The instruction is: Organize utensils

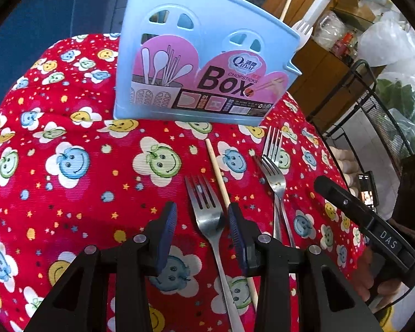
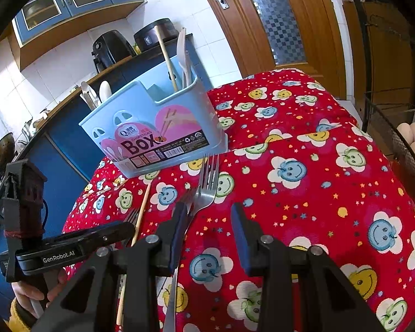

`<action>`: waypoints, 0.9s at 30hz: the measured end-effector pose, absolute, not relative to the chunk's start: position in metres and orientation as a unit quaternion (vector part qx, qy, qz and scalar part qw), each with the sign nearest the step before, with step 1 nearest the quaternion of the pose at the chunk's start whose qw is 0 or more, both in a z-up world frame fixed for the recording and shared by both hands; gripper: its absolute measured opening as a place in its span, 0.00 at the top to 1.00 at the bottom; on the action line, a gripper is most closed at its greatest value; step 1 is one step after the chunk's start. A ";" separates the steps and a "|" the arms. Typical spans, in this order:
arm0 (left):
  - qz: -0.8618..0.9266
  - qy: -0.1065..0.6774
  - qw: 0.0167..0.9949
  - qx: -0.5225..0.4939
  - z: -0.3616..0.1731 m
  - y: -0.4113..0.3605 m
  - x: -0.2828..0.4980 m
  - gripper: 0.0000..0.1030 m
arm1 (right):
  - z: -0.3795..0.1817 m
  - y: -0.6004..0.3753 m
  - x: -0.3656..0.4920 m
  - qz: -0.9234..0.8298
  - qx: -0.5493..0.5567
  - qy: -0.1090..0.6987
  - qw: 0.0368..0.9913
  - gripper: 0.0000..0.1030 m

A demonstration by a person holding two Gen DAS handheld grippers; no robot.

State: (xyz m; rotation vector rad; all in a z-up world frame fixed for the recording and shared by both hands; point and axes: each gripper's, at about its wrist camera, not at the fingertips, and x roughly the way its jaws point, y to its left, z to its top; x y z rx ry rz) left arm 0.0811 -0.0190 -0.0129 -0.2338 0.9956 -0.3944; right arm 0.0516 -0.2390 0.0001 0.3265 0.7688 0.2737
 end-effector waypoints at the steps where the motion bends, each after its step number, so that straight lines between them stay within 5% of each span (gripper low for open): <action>1: -0.192 0.473 0.853 -0.112 -0.013 -0.020 0.081 0.62 | 0.000 -0.239 0.051 0.132 0.158 0.372 0.905 0.65; 6: -0.209 0.475 0.845 -0.130 -0.016 -0.018 0.082 0.87 | -0.002 -0.238 0.052 0.134 0.159 0.373 0.904 0.65; 27: -0.204 0.450 0.857 -0.149 -0.005 -0.001 0.078 0.97 | -0.009 -0.216 0.076 0.171 0.145 0.420 0.879 0.65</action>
